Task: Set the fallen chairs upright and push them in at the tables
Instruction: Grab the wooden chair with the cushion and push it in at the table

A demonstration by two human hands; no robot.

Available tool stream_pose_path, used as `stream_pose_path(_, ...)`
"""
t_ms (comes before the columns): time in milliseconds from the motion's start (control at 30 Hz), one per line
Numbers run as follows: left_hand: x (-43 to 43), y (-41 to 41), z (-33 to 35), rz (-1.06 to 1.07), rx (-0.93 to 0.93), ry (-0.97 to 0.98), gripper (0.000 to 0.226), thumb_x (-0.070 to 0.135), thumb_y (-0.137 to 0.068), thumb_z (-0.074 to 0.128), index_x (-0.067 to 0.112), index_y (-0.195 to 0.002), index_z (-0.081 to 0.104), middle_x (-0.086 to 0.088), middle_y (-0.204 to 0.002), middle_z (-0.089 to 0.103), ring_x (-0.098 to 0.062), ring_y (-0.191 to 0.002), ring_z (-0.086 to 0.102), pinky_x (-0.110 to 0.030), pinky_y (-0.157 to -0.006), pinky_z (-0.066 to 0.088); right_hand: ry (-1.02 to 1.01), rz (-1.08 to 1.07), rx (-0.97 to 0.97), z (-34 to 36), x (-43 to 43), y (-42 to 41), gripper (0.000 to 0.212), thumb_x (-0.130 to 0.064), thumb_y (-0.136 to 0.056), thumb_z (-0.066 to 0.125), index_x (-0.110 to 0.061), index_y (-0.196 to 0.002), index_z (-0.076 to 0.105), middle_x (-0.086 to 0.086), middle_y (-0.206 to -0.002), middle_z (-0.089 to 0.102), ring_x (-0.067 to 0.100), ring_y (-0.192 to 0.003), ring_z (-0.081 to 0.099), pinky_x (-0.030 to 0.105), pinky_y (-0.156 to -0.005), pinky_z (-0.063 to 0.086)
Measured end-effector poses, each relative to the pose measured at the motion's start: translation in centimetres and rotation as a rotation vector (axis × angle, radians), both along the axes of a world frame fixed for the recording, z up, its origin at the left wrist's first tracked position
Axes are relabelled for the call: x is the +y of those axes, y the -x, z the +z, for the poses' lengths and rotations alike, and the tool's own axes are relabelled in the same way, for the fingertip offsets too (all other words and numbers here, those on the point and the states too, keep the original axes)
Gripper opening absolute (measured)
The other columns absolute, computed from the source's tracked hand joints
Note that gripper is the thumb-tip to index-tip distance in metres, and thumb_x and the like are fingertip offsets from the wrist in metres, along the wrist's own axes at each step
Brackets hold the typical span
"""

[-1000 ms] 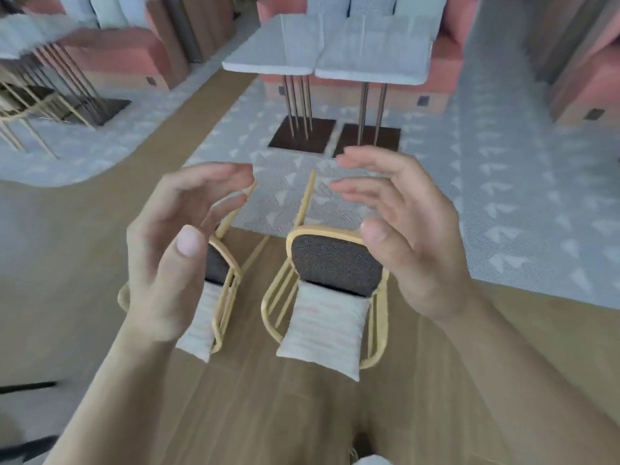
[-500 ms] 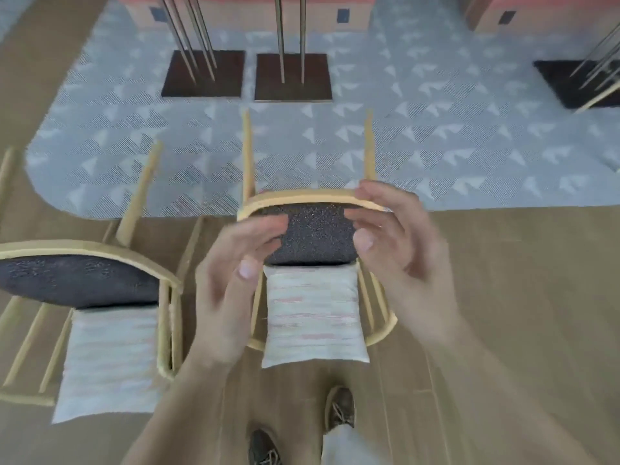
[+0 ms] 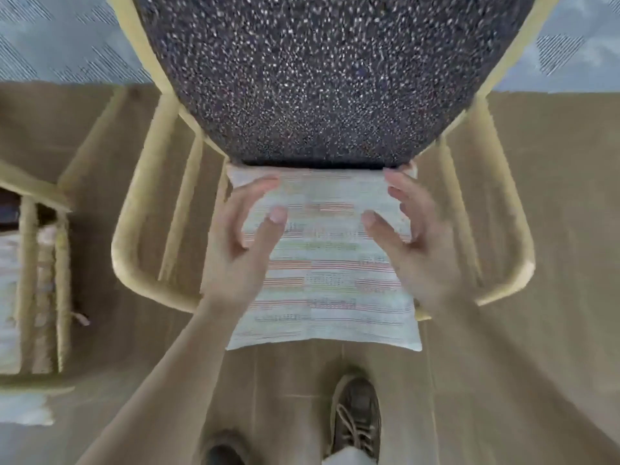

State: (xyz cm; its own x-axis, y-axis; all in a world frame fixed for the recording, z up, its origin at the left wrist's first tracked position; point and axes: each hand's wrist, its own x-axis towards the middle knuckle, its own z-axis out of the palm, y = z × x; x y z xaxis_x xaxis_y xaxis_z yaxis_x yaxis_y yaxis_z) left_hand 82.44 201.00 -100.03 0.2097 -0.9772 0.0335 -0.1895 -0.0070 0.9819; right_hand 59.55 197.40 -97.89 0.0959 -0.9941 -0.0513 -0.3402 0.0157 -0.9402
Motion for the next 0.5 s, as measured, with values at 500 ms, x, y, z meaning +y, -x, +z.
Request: stream_pose_path(500,1.7,-3.5,-19.0,0.074,0.089,-0.506,0.124,0.053,-0.063,0.098,0.060,-0.155,0.016,0.029,-0.139,0.059,-0.001,-0.125,0.064,-0.049,-0.104,0.057,-0.362,-0.160,0.004,-18.9,-1.1,5.5,0.091,-0.040,-0.073,0.095,-0.062,-0.143,0.041,-0.029,-0.129,0.067,-0.008,-0.115,0.066,0.022,-0.090,0.056)
